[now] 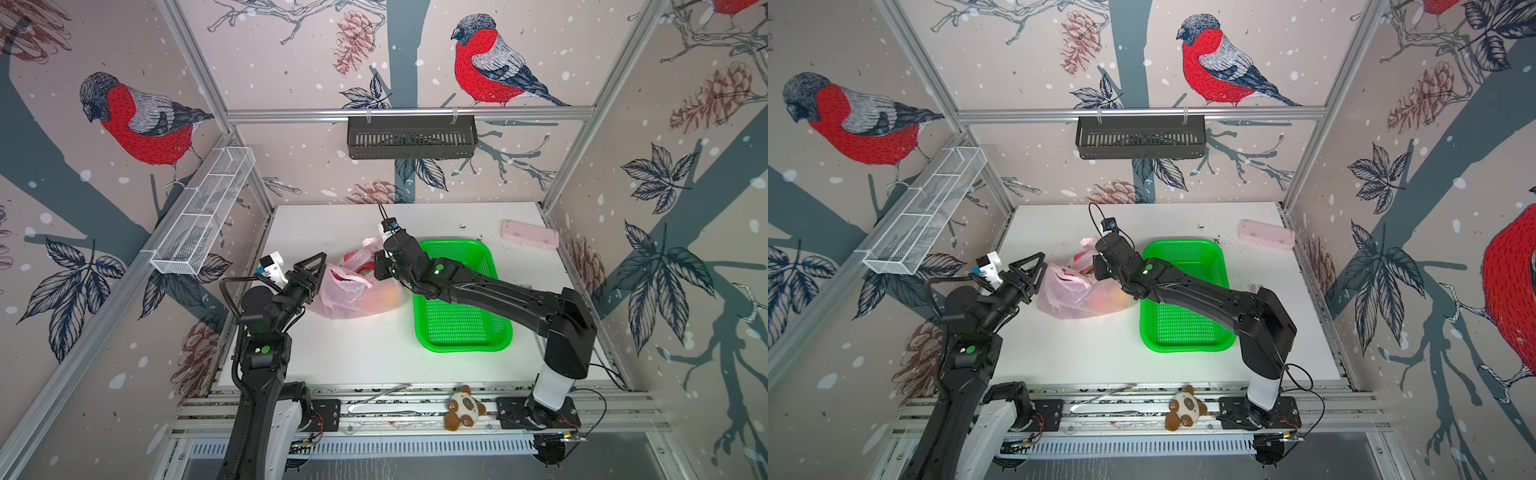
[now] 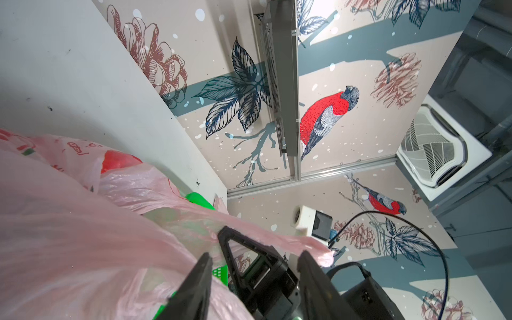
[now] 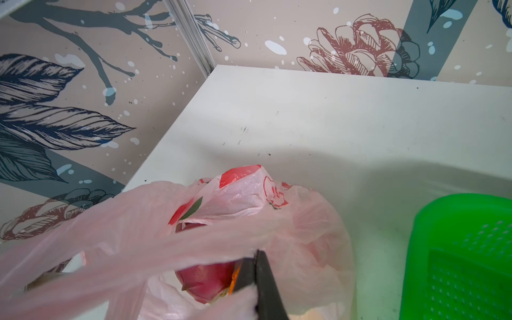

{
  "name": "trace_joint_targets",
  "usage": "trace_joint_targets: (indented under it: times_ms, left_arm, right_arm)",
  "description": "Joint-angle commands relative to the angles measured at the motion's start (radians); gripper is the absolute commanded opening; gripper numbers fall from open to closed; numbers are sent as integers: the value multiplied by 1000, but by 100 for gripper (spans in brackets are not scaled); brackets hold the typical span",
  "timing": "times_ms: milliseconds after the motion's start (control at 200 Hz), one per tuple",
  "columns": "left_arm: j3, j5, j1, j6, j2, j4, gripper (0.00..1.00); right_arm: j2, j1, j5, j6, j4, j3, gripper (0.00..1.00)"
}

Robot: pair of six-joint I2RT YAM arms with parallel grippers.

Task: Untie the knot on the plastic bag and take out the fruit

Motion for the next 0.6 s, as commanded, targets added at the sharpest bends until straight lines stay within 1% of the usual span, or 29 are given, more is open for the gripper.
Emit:
trace_joint_targets:
  times_ms: [0, 90, 170, 255, 305, 360, 425, 595]
  left_arm:
    - [76, 35, -2, 197, -7, -268, 62]
    - [170, 14, -4, 348, 7, -482, 70]
    - [281, -72, -32, 491, 46, -669, 78]
    - [412, -155, -69, 618, 100, -814, 87]
    - [477, -216, -95, 672, 130, -888, 92]
    - [540, -268, -116, 709, 149, -950, 96]
    - [567, -311, -126, 727, 151, -999, 96]
    - [572, -343, -132, 746, 118, -1096, 96]
  right_arm:
    - [-7, 3, -5, 6, 52, -2, 6]
    - [-5, 1, -9, 8, 58, -2, 6]
    - [-3, -1, -12, 8, 62, -2, 6]
    - [1, -2, -14, 9, 65, -3, 6]
    - [1, -2, -14, 12, 69, -5, 6]
    - [2, -5, -14, 16, 72, -4, 6]
    - [1, -7, -11, 16, 73, -3, 6]
    - [5, -13, -9, 7, 69, 6, 6]
